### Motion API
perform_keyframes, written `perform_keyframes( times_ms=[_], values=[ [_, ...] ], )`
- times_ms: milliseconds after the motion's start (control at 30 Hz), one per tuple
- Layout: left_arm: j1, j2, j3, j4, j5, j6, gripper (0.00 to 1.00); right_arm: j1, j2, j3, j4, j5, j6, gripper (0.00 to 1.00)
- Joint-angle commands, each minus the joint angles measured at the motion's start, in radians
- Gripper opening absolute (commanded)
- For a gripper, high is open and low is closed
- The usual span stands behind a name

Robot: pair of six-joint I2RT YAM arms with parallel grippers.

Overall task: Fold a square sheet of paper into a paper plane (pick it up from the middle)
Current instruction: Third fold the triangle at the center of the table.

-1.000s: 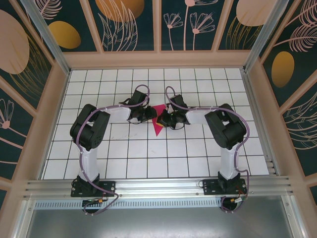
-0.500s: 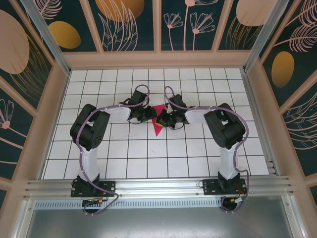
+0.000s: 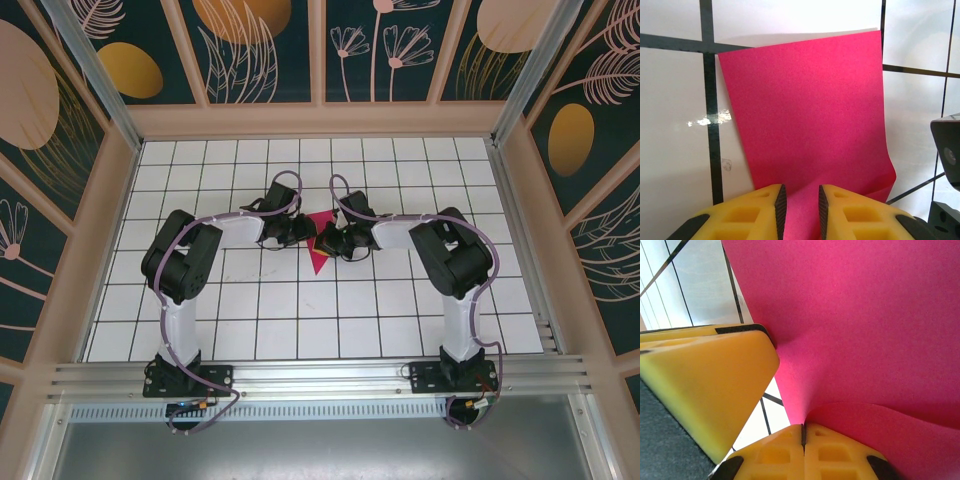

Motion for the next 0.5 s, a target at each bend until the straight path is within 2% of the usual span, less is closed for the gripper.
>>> perform_keyframes(
  times_ms=[0, 467],
  values=[
    [-0.001, 0.012, -0.004, -0.051, -0.018, 0.010, 0.26, 0.008, 0.028, 0.025, 0.000, -0.007, -0.025, 0.01],
    [-0.001, -0.005, 0.008, -0.076, -0.047, 0.008, 0.26, 0.007, 0.040, 0.032, -0.034, 0.036, -0.034, 0.01]
  ],
)
